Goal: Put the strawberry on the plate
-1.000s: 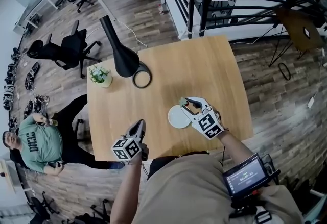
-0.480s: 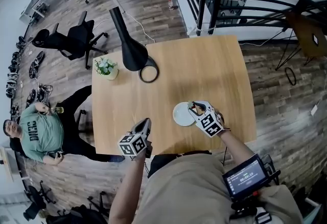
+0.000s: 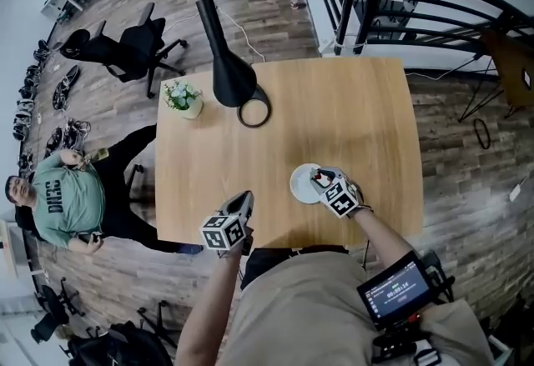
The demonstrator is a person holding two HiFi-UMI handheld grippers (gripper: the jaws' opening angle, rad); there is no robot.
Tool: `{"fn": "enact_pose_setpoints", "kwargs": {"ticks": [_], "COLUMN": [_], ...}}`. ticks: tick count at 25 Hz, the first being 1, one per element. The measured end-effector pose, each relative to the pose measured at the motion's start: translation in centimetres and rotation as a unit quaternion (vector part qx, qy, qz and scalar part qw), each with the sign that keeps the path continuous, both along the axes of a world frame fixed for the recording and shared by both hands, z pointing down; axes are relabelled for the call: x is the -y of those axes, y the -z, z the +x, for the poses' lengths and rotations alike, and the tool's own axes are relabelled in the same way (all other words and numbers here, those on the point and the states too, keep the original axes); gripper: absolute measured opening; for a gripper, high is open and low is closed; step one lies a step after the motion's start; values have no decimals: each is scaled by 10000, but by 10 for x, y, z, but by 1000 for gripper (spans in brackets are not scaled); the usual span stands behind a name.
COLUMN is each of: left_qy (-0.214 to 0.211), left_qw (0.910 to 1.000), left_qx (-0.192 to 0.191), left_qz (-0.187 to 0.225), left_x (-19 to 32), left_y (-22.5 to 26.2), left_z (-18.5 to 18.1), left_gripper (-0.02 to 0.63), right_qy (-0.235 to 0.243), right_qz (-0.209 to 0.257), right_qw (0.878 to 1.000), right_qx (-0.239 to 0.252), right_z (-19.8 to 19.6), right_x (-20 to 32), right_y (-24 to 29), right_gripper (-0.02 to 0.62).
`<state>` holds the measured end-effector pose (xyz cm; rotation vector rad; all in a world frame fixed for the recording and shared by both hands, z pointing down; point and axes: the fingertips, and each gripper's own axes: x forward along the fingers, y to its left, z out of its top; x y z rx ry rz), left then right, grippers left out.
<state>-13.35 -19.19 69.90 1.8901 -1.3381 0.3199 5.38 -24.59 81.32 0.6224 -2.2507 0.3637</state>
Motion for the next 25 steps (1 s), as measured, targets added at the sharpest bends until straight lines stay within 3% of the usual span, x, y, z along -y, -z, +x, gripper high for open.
{"fn": "enact_pose_setpoints", "kwargs": {"ticks": [9,25], "left_qy": [37,36], "left_qw": [10000,9999], "left_qx": [36,-77], "left_qz": [-82,-122], "left_x": [-11,-25], "left_y": [-5,3], "left_z": [-10,-9], "left_gripper": [3,3], "right_qy": [260,173], "right_qz": [-413,-732], "right_qw": [9979,9924], "right_qx": [-420,-977], "right_z": [-15,-21], "right_x": [-12,-23], "right_y": [-51,-98], "right_gripper": [139,140]}}
